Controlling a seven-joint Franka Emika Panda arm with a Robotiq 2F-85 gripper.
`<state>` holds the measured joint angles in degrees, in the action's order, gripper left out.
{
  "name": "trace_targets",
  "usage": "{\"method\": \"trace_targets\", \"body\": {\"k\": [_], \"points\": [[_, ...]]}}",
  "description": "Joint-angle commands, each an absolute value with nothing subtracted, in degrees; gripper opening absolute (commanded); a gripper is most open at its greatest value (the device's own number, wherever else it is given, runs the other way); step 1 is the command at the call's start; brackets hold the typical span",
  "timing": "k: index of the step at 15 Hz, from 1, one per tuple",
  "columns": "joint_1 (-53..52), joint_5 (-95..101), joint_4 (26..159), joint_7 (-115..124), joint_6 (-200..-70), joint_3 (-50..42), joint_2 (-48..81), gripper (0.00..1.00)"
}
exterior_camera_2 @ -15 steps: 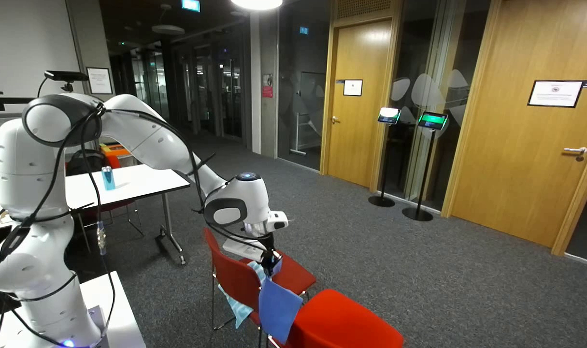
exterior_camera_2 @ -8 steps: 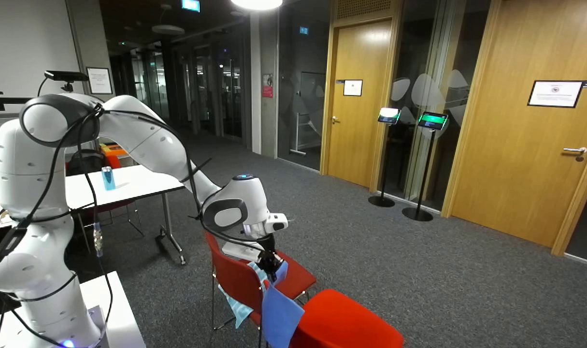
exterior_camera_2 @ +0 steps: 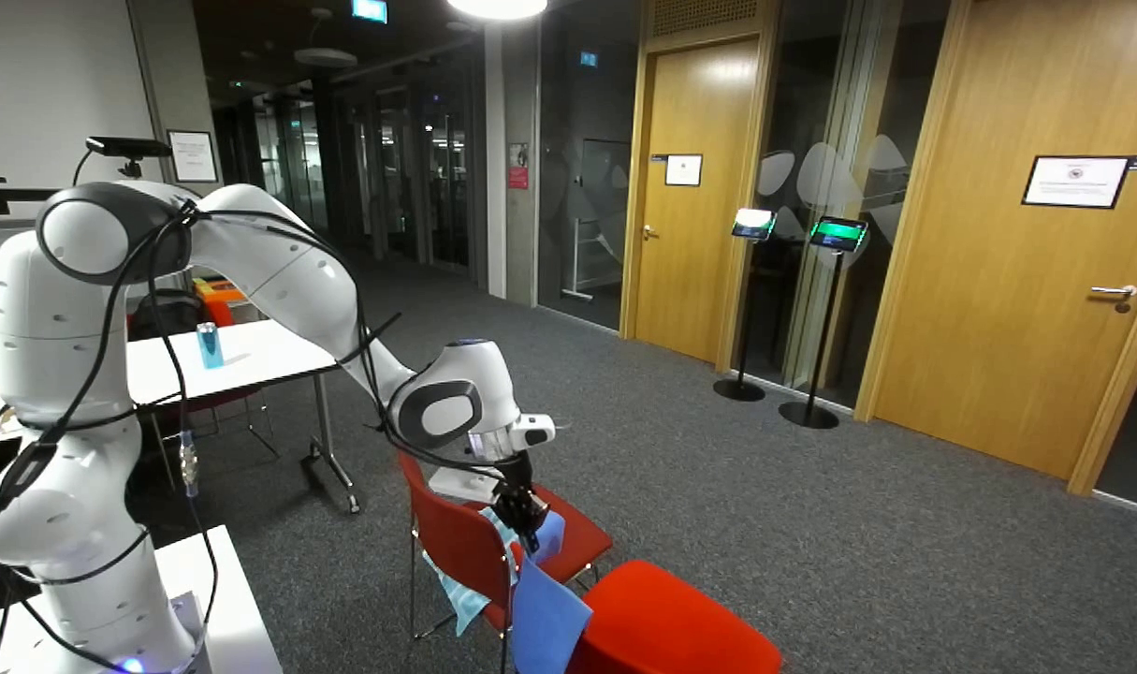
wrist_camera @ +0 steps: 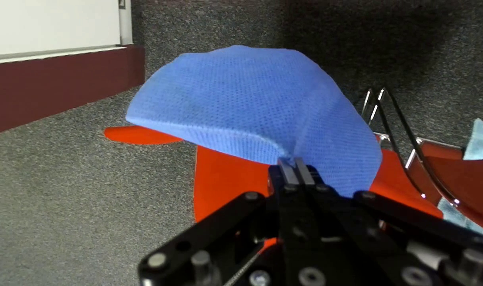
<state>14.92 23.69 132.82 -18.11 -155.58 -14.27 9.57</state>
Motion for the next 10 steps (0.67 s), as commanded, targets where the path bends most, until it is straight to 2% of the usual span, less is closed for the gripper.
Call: {"method": "trace_targets", "body": {"k": [1,6,10], "points": [[10.8,38.6,133.1,-7.6,-153.5,-17.6,8.7,0.00],[9.7,49.3,134.1,-9.1,-150.8,-15.0,8.8,0.00],[10.2,49.4,135.7,-12.1,-151.4,-13.1,8.2,0.00]]}}
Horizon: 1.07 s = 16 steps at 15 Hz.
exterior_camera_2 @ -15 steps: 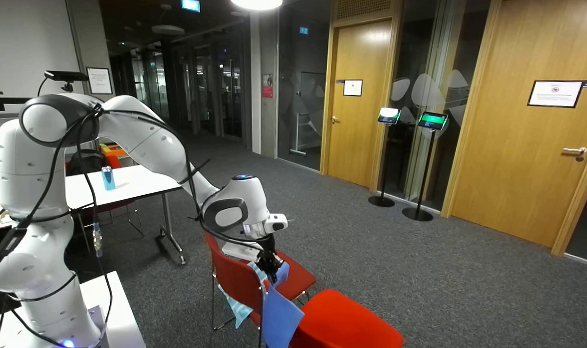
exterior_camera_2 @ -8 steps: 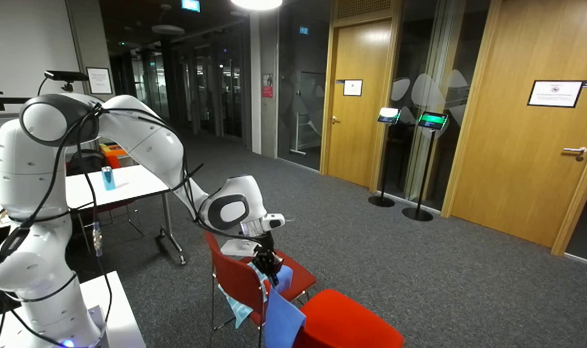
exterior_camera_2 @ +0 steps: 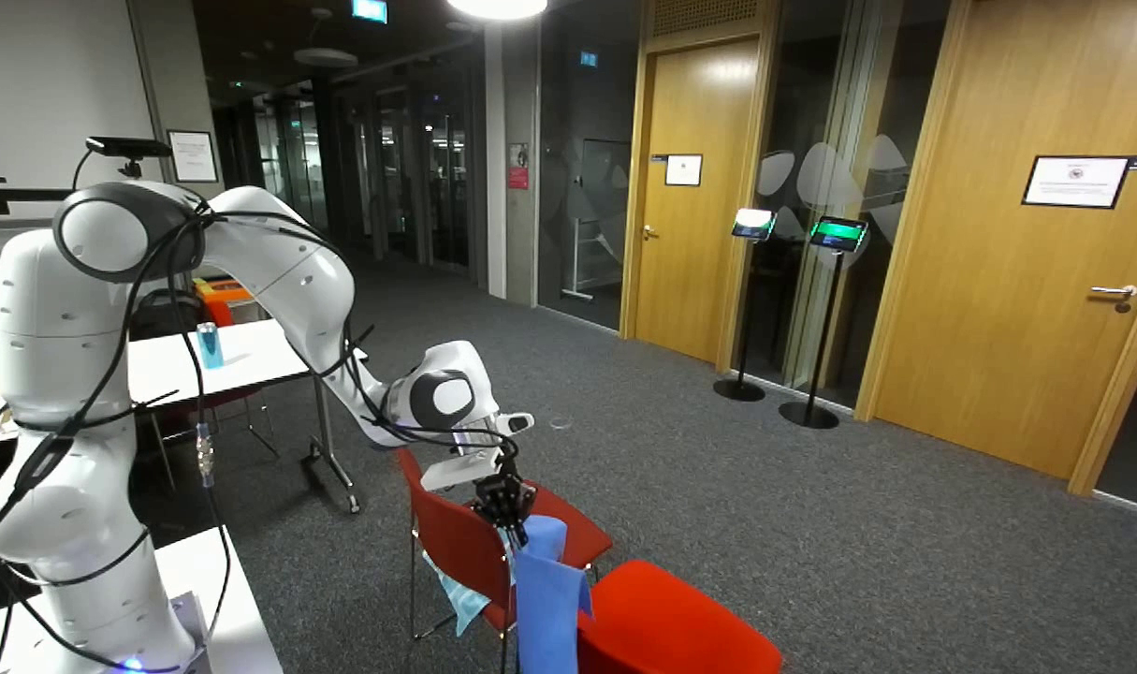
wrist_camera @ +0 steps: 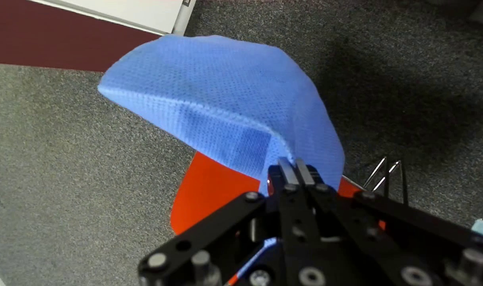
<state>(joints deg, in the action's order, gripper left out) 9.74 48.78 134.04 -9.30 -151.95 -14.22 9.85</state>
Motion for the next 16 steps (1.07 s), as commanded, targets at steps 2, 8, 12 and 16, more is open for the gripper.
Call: {"method": "trace_targets", "body": {"k": [2,8,12,16], "points": [[10.3,48.5,134.5,-11.1,-151.8,-13.0,9.8,0.01],[10.3,48.5,135.0,-12.2,-151.8,-12.5,9.8,0.01],[10.0,50.0,134.1,-8.8,-152.0,-13.2,10.5,0.00],[9.0,62.7,131.0,7.0,-154.1,-16.1,12.0,0.00]]}}
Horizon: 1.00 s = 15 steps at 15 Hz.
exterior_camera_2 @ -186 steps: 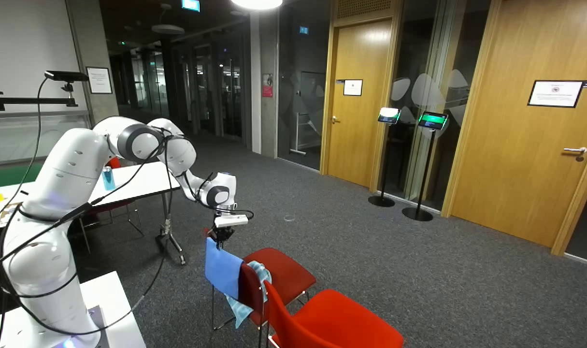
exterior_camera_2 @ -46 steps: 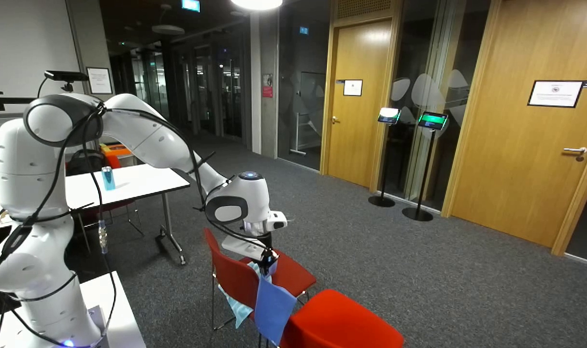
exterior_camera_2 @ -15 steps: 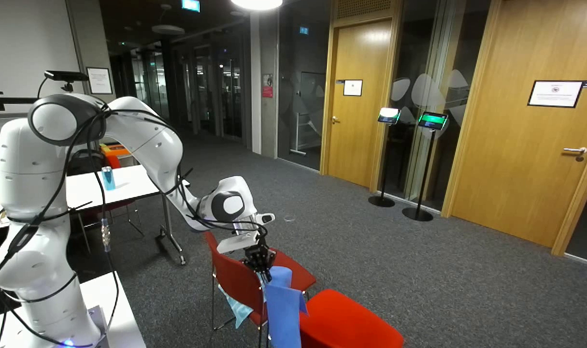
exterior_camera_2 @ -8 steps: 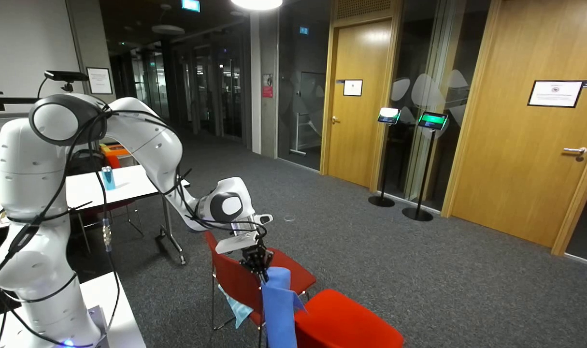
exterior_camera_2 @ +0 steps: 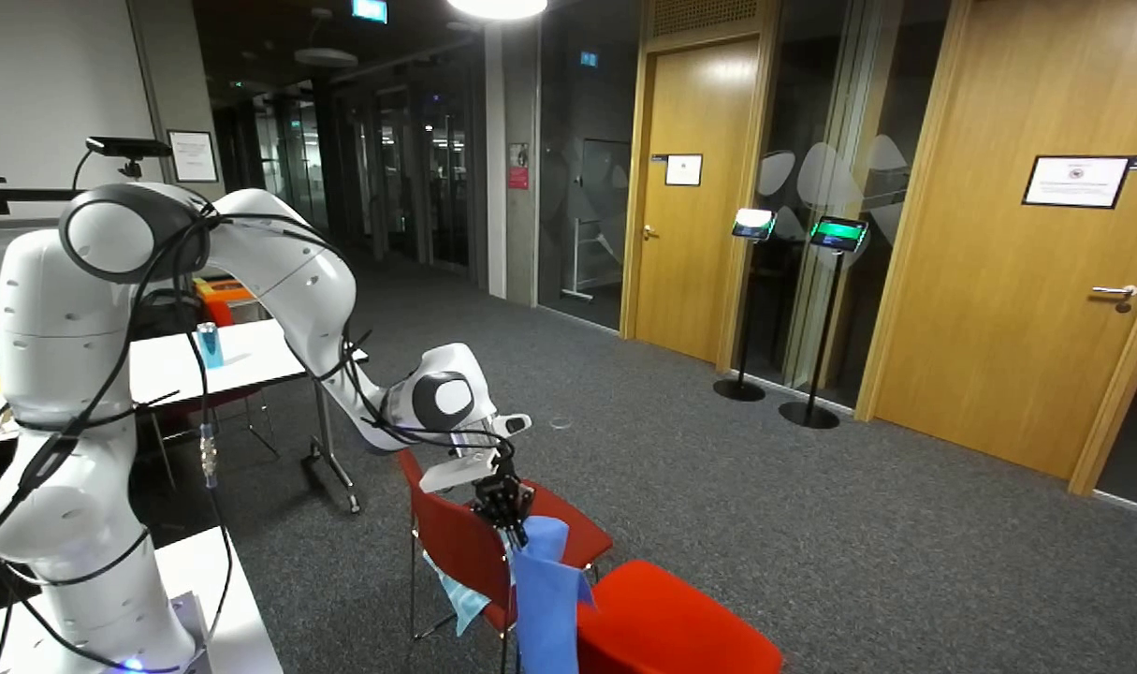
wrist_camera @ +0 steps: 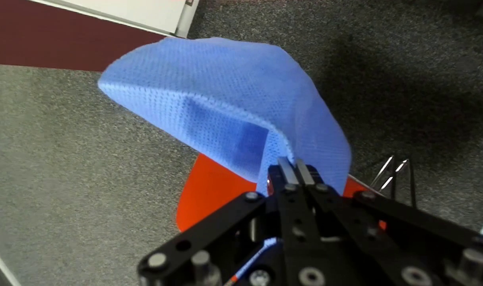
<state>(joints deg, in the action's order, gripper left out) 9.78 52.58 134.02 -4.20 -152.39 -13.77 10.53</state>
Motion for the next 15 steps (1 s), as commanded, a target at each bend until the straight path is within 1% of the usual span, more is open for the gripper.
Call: {"method": "trace_targets", "body": {"k": [1,3,7,10,15], "points": [[7.2,67.9,129.7,11.5,-154.0,-18.1,12.5,0.00],[7.0,77.6,128.6,20.2,-153.6,-18.5,13.1,0.00],[7.5,87.4,127.8,29.4,-154.4,-17.9,14.1,0.00],[8.0,90.6,128.0,32.3,-155.4,-17.7,14.5,0.00],[10.3,88.8,128.1,27.4,-166.4,-17.6,16.0,0.00]]}}
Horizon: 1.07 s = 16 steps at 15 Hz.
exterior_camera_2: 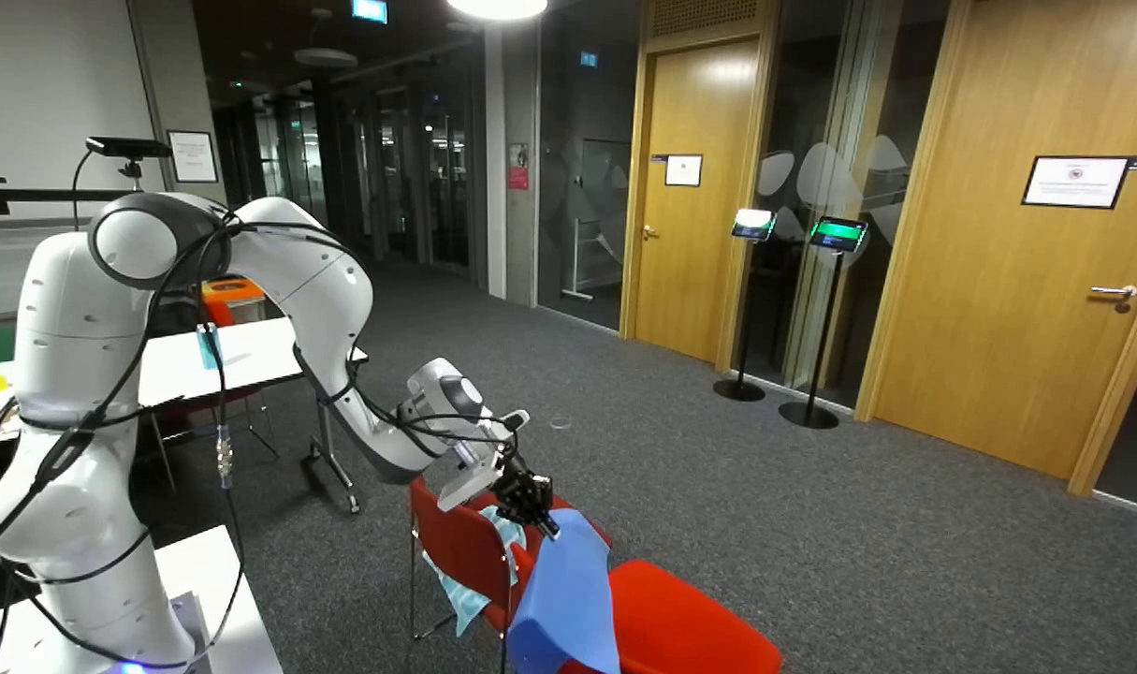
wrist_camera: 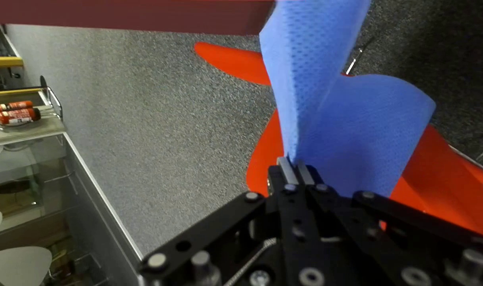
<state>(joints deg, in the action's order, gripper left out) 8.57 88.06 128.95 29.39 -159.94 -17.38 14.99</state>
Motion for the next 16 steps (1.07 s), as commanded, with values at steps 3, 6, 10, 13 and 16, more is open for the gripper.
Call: {"method": "trace_targets", "body": {"k": [3,6,10,13,16], "points": [[11.7,87.5,128.2,24.4,-172.6,-17.7,17.1,0.00],[12.8,86.0,128.4,20.6,-175.9,-17.7,18.3,0.00],[13.8,82.9,129.1,15.0,-176.6,-17.3,19.6,0.00],[14.8,77.0,130.3,7.9,-176.2,-16.2,20.5,0.00],[16.7,69.0,131.7,-0.8,-175.7,-13.6,21.0,0.00]]}}
